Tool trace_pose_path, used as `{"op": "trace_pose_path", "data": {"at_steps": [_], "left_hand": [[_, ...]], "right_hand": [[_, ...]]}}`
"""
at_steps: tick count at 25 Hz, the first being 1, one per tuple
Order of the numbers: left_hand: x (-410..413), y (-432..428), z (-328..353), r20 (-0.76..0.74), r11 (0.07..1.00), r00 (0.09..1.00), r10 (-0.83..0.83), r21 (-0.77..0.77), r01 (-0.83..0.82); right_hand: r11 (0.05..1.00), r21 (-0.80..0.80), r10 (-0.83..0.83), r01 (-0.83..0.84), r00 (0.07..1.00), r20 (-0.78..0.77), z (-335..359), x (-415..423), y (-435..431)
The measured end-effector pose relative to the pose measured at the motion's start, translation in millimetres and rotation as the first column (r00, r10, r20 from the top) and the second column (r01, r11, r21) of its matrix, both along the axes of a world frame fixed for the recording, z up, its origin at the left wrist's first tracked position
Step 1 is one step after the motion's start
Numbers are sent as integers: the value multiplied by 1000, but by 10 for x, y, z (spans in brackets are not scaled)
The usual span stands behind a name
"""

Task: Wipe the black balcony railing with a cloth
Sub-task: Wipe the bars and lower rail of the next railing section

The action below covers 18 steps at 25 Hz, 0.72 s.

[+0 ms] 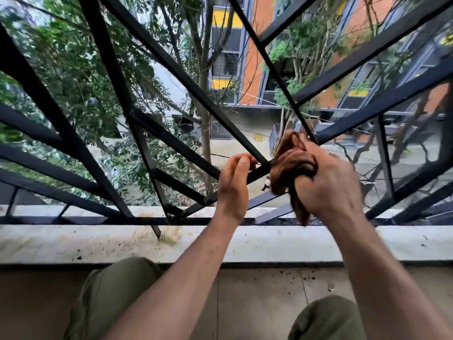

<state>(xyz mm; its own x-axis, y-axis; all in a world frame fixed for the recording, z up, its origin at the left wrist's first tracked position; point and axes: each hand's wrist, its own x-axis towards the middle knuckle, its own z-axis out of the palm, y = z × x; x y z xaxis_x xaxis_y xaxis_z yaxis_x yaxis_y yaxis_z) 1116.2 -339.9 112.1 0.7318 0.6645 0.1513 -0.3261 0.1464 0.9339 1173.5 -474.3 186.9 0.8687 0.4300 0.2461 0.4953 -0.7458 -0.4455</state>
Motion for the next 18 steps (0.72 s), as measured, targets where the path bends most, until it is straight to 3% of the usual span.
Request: {"op": "trace_pose_path", "data": {"at_steps": [2, 5, 6, 7, 9, 10, 12, 15, 16, 17, 18], "left_hand": [[74, -7, -18, -13, 998, 1000, 9, 56, -8], [161, 68, -27, -34, 1000, 999, -1, 7, 1], [132, 68, -68, -44, 995, 996, 77, 75, -73], [82, 36, -128, -31, 956, 978, 208, 220, -197], [-75, -167, -285, 36, 819, 930, 367, 461, -341], [-132, -311, -336, 15, 799, 934, 356, 514, -313], [-69, -544, -419, -163, 849, 959, 231, 515, -118], [254, -470, -667, -407, 947, 912, 62, 313, 75], [311, -398, -777, -405, 969, 914, 26, 234, 77], [335, -347, -834, -385, 986, 923, 9, 159, 56], [343, -318, -877, -358, 993, 934, -18, 99, 56]], "right_hand": [[999, 36, -26, 25, 999, 37, -33, -38, 92], [978, 176, 147, -116, 972, -182, -510, -284, 349], [955, 253, 207, -156, 960, -187, -613, -313, 279], [907, 402, 203, -123, 966, -162, -659, -248, 153], [690, 712, 22, 132, 979, -203, -674, -33, -163], [615, 751, -151, 242, 970, -188, -666, 55, -280], [574, 720, -376, 389, 907, -190, -678, 68, -316], [487, 733, -360, 475, 874, -327, -778, -143, -30], [541, 739, -387, 402, 899, -205, -798, -171, -15], [677, 669, -386, 307, 922, -34, -860, -109, -25], [829, 496, -341, 256, 936, 87, -927, -20, -62]]}}
